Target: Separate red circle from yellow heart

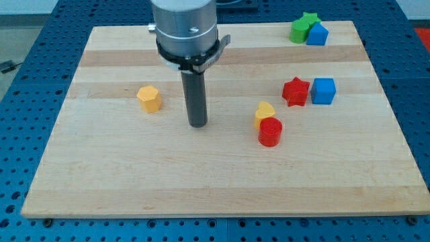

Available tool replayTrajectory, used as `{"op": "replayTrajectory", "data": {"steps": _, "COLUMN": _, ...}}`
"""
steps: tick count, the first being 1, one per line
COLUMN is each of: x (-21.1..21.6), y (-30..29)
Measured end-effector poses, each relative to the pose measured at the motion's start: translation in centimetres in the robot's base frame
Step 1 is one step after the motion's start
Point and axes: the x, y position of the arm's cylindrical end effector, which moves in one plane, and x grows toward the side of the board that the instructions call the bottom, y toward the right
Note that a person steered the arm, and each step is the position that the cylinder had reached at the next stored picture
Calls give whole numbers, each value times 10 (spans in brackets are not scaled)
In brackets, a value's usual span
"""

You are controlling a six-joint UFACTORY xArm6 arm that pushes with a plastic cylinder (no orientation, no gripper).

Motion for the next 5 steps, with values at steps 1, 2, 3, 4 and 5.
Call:
{"op": "replayTrajectory", "data": {"steps": 1, "x": 23, "y": 15}}
{"op": "replayTrajectory", "data": {"steps": 2, "x": 31, "y": 50}}
{"op": "replayTrajectory", "data": {"steps": 3, "x": 31, "y": 97}}
{"op": "replayTrajectory", "data": {"steps": 4, "x": 31, "y": 126}}
{"op": "replayTrajectory", "data": {"steps": 5, "x": 31, "y": 128}}
